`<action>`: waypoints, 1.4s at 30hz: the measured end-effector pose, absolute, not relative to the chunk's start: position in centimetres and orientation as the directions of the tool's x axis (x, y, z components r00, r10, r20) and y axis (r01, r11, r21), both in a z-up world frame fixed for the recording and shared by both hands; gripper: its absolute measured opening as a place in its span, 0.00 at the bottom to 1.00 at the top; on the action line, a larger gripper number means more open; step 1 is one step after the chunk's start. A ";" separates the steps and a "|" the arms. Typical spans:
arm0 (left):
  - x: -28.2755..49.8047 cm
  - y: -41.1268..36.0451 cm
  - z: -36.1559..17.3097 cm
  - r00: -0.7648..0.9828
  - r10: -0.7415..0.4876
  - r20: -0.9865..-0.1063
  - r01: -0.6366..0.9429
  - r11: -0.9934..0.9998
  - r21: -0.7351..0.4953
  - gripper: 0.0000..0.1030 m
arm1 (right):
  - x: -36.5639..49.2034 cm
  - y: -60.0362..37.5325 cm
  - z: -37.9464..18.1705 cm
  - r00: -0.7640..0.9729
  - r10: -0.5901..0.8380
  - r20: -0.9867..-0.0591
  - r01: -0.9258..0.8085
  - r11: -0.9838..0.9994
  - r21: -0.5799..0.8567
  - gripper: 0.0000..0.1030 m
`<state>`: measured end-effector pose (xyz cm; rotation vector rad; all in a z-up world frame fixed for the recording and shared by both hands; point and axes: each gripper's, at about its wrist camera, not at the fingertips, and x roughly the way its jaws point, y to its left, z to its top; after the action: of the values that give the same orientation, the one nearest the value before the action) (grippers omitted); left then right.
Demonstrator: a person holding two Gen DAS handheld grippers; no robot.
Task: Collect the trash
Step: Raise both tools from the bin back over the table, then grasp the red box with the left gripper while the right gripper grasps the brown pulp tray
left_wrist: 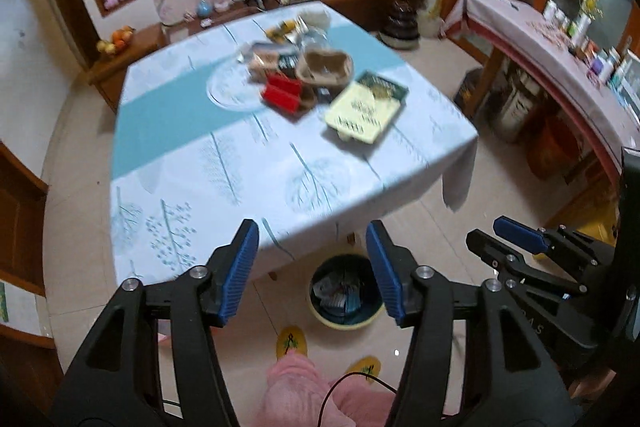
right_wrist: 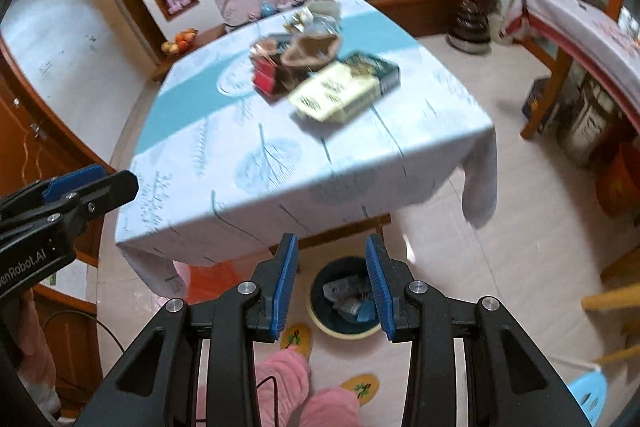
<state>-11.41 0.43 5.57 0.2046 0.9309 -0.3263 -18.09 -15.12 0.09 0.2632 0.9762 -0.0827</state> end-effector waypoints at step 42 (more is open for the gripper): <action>21.2 0.7 -2.7 0.259 -0.230 -0.938 0.114 0.972 -0.207 0.62 | 17.6 -20.8 -3.2 0.485 0.063 -0.872 0.257 0.943 0.211 0.44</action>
<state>21.21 0.68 -2.73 -0.1042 1.2883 -0.2342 17.61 -20.83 -3.16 0.3341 1.0628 -0.1209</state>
